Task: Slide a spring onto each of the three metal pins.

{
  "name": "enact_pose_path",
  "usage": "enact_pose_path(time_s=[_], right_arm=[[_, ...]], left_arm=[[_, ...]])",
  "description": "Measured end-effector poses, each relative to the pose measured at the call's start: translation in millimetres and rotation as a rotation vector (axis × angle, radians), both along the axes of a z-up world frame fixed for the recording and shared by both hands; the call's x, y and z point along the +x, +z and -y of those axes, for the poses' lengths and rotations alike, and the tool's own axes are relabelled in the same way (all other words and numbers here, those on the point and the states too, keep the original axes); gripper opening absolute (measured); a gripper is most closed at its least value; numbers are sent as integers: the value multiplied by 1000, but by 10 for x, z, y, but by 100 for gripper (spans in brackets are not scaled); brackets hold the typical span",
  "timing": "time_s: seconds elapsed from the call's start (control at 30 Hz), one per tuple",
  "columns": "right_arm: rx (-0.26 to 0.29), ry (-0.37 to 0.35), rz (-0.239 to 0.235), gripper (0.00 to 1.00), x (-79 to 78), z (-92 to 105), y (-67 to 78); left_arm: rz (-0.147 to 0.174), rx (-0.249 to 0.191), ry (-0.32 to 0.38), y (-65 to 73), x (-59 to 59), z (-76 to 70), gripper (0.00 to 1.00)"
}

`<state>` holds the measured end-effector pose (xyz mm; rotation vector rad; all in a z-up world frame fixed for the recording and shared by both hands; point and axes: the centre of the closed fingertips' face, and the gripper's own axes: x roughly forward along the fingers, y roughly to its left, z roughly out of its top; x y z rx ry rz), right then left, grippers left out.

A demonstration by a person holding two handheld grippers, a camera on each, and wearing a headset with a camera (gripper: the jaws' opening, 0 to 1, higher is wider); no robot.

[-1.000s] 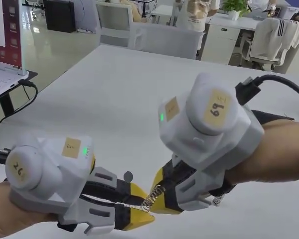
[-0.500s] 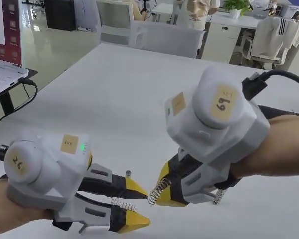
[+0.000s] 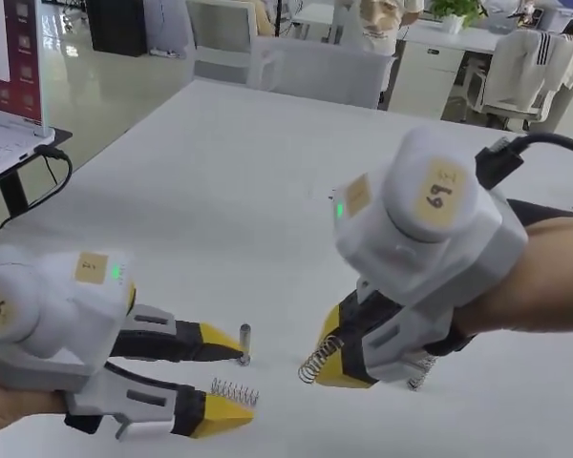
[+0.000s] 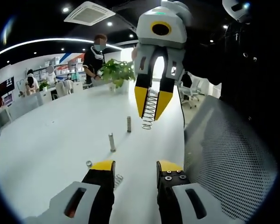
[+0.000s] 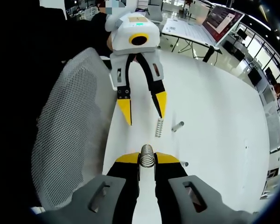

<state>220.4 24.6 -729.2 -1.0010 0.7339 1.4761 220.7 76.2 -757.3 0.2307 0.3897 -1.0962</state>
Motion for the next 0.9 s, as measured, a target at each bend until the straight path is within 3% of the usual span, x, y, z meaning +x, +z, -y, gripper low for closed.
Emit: enact_pose_path(time_s=[0.27, 0.47, 0.9], right_arm=[[-11, -27, 8, 9, 87, 90, -21], [-28, -48, 15, 9, 172, 176, -46], [-40, -85, 36, 9, 329, 276, -59]], left_arm=[[-16, -9, 67, -89, -2, -157, 35], [-13, -38, 129, -68, -3, -248, 40], [-14, -66, 194, -80, -37, -275, 45]])
